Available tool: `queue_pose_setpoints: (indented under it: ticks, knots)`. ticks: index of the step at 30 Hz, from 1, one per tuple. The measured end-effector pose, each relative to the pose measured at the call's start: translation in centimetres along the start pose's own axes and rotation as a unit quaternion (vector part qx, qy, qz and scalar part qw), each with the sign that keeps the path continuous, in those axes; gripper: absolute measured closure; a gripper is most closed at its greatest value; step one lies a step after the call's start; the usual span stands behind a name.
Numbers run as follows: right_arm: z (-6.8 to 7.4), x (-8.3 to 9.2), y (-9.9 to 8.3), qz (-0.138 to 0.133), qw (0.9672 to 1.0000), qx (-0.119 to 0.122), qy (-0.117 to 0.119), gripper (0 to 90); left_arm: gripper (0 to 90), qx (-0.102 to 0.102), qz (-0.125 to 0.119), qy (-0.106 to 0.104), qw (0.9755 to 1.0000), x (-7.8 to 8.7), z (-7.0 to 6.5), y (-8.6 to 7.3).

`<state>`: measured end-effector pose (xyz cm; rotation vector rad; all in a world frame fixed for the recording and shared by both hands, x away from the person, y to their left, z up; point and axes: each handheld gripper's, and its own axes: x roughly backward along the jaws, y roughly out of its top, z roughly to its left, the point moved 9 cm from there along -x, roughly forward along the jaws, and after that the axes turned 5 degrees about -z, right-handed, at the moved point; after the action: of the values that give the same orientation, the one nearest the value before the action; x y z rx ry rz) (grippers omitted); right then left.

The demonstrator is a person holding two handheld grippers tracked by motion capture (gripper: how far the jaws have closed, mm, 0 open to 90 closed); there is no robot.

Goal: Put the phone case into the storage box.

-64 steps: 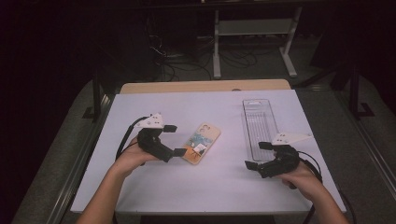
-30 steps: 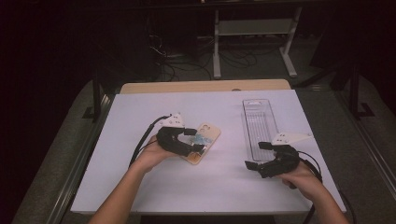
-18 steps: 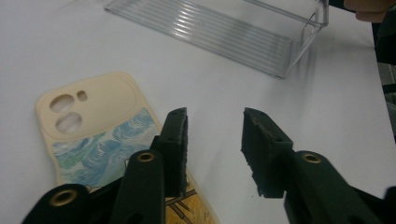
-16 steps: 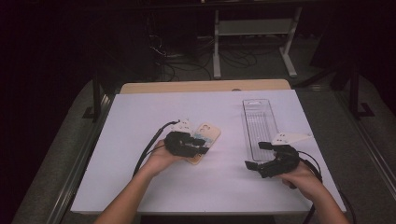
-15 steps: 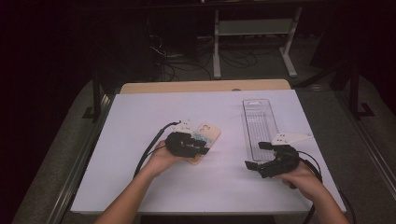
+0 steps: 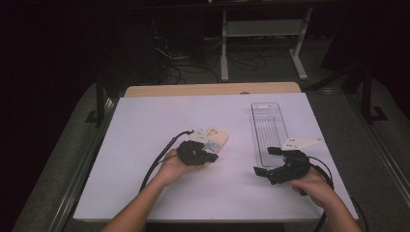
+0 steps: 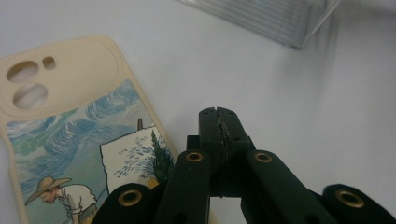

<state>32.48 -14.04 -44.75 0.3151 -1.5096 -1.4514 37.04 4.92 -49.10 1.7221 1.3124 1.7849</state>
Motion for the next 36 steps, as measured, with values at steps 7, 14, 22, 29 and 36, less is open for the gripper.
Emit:
queue_pose_setpoints:
  ticks: [7,14,22,29,36]
  knots:
    - [0.0,0.0,0.0,0.000,1.0000,0.000,0.000,5.4,89.6,0.001,0.022,0.003,0.9998,-0.7,-0.1,-1.0]
    - [0.0,0.0,0.0,0.000,1.0000,0.000,0.001,5.5,89.7,0.005,0.033,0.014,0.9994,-0.9,0.2,-1.6]
    - [0.0,0.0,0.0,0.001,1.0000,0.000,0.001,5.5,89.8,0.003,0.037,0.023,0.9990,-0.6,0.6,-1.8]
    - [0.0,0.0,0.0,0.001,1.0000,0.001,0.001,5.5,89.8,0.004,0.043,0.046,0.9980,0.4,1.9,-2.2]
    - [0.0,0.0,0.0,0.001,1.0000,0.000,0.001,5.5,89.8,0.012,0.045,0.066,0.9967,1.5,3.5,-2.9]
